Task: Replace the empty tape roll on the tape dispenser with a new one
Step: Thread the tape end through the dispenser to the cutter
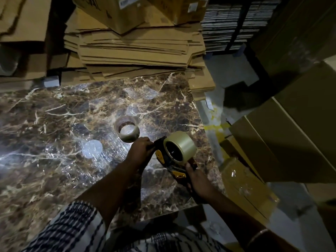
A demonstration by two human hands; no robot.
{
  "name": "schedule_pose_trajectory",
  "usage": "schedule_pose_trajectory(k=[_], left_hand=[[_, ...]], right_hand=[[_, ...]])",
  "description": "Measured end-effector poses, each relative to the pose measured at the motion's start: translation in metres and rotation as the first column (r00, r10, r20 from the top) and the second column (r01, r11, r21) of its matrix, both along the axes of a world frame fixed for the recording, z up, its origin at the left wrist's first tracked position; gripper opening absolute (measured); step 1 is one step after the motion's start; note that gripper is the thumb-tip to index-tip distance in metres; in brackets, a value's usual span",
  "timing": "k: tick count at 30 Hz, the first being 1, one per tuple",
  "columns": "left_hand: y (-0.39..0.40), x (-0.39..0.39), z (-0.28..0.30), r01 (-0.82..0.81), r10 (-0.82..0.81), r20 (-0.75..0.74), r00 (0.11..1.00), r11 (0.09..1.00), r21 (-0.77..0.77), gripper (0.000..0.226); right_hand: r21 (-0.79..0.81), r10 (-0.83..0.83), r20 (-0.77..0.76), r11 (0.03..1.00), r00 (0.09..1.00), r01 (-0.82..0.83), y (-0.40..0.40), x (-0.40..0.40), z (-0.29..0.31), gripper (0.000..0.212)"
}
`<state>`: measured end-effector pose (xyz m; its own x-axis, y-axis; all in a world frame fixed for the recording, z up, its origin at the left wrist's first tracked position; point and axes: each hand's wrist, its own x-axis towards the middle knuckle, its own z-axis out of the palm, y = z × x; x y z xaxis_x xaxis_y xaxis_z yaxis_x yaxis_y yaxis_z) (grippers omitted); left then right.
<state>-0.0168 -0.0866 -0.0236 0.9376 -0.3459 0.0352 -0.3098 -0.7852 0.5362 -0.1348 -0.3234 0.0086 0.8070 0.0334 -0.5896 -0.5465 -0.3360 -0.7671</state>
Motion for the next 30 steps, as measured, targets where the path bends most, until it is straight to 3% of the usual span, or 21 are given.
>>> schedule_pose_trajectory(k=[3,4,7,8,11,13,18,20,23,26,30], left_hand=[[0.000,-0.002,0.005,-0.037,0.037,-0.015,0.999,0.999,-0.010,0.025],[-0.001,-0.003,0.007,-0.046,0.045,-0.016,0.999,0.999,-0.014,0.022],[-0.005,-0.005,0.006,-0.073,0.073,-0.016,0.997,0.997,-0.007,0.021],[-0.008,-0.006,0.005,-0.104,0.104,-0.028,0.994,0.995,-0.009,0.022],[-0.019,-0.015,0.009,-0.162,0.161,-0.064,0.985,0.987,-0.010,0.019],[-0.022,-0.023,0.009,-0.112,0.111,-0.027,0.993,0.994,-0.019,0.012],[-0.013,-0.028,-0.005,-0.120,0.122,0.028,0.992,0.991,-0.067,0.025],[-0.013,-0.029,-0.006,-0.114,0.116,0.056,0.992,0.993,-0.043,0.026],[-0.013,-0.031,-0.009,-0.129,0.129,0.076,0.989,0.992,-0.015,0.028],[-0.011,-0.030,-0.011,-0.113,0.113,0.076,0.991,0.994,-0.004,0.032],[-0.011,-0.029,-0.013,-0.111,0.109,0.068,0.992,0.994,0.021,0.034]], right_hand=[[0.056,0.007,0.034,0.998,0.999,-0.009,-0.009,-0.019,0.008,0.058],[0.068,0.003,0.016,0.998,1.000,-0.004,-0.014,-0.029,0.010,0.062],[0.073,0.008,-0.049,0.997,0.999,-0.004,-0.031,-0.045,0.003,0.107],[0.045,0.016,-0.060,0.999,0.998,-0.013,-0.032,-0.044,0.003,0.108],[0.097,-0.013,-0.150,0.995,0.989,0.028,-0.028,-0.033,0.016,0.069],[0.193,-0.026,-0.183,0.979,0.983,0.062,-0.027,-0.031,0.020,0.057],[0.126,-0.025,-0.215,0.991,0.976,0.053,-0.023,-0.031,0.023,0.071],[0.173,-0.045,-0.231,0.981,0.972,0.086,-0.023,-0.032,0.024,0.077],[0.196,-0.052,-0.234,0.976,0.971,0.100,-0.017,-0.031,0.036,0.056],[0.095,-0.047,-0.192,0.993,0.980,0.067,-0.010,-0.030,0.045,0.059],[0.075,-0.100,-0.187,0.990,0.977,0.116,-0.010,-0.043,0.044,0.057]])
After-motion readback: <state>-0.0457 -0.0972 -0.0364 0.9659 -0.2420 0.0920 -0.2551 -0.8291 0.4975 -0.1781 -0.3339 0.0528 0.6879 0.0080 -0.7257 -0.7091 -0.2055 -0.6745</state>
